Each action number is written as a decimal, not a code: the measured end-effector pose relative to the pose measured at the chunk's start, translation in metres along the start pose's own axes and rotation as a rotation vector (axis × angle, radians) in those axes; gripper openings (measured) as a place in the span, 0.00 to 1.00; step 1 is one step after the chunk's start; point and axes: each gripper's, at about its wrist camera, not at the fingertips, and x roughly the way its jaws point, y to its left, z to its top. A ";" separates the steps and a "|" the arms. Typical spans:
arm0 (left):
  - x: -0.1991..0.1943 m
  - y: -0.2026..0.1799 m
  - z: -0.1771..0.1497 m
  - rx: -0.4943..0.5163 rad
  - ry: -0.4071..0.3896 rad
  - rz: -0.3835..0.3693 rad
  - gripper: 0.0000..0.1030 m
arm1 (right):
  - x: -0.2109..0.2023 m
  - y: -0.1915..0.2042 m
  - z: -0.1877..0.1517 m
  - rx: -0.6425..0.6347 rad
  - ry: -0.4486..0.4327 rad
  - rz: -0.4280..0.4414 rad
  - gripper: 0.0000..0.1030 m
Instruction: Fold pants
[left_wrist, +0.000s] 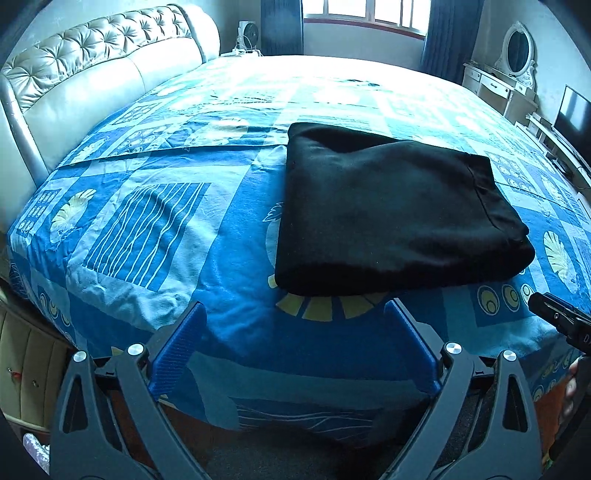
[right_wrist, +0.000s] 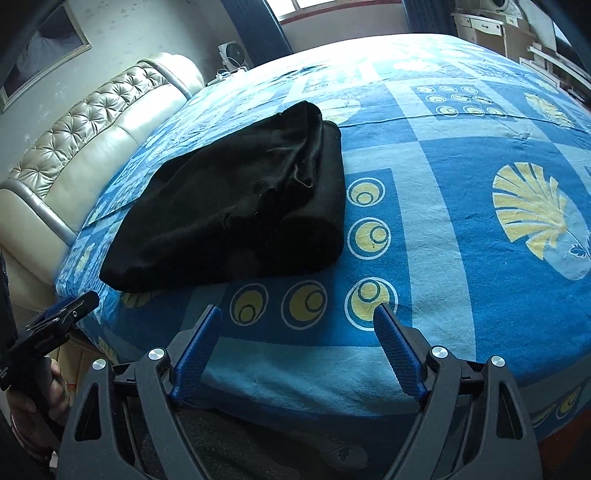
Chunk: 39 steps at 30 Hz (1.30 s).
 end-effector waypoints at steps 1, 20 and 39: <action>0.000 -0.001 0.000 0.001 -0.002 -0.001 0.94 | -0.001 0.001 0.000 -0.001 -0.003 -0.009 0.81; -0.006 -0.009 -0.001 0.017 -0.007 -0.006 0.94 | -0.005 0.009 -0.004 -0.033 -0.030 -0.064 0.81; -0.010 -0.016 -0.001 0.050 -0.035 0.029 0.94 | -0.001 0.012 -0.008 -0.040 -0.014 -0.064 0.81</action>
